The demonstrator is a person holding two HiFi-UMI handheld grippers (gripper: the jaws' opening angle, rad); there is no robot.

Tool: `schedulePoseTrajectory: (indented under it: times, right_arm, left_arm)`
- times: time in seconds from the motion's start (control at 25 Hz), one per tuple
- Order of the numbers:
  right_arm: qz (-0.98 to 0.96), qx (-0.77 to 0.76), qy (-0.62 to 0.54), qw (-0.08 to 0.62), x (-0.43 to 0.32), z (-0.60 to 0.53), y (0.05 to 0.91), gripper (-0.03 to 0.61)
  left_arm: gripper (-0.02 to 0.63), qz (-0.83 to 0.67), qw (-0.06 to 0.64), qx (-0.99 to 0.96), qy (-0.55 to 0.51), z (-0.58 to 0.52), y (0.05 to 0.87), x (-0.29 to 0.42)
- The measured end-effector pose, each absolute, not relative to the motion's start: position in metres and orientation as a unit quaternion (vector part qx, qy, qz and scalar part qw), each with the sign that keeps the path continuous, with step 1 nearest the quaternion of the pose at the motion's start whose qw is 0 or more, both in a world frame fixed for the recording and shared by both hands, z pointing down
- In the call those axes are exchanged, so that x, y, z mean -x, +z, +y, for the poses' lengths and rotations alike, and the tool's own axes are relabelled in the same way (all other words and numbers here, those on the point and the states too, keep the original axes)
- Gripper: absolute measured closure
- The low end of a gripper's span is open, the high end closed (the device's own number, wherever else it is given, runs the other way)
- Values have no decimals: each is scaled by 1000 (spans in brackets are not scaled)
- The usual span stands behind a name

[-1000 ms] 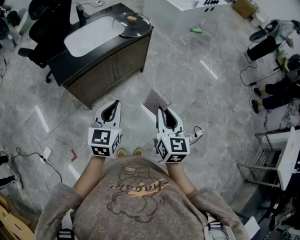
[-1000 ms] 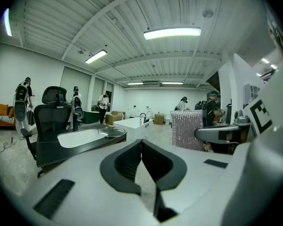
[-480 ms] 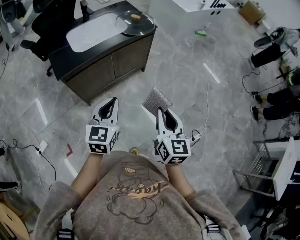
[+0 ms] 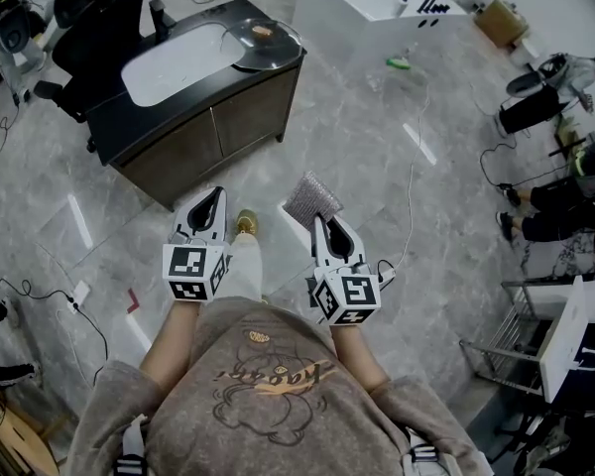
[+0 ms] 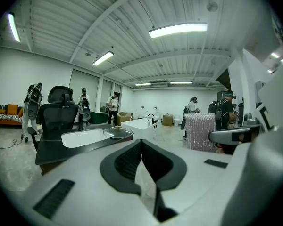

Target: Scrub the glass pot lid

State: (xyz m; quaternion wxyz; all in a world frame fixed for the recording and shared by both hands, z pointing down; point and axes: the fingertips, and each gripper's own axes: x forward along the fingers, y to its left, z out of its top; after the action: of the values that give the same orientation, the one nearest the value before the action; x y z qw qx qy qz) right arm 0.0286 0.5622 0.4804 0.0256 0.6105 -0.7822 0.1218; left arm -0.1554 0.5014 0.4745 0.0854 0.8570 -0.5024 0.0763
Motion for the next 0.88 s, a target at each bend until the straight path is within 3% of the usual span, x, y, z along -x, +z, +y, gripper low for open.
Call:
schedulePoseTrajectory:
  times: [0.88]
  right_arm:
    - [-785, -606, 127, 28, -45, 323, 470, 500]
  left_arm:
    - [595, -487, 92, -866, 69, 260, 457, 126]
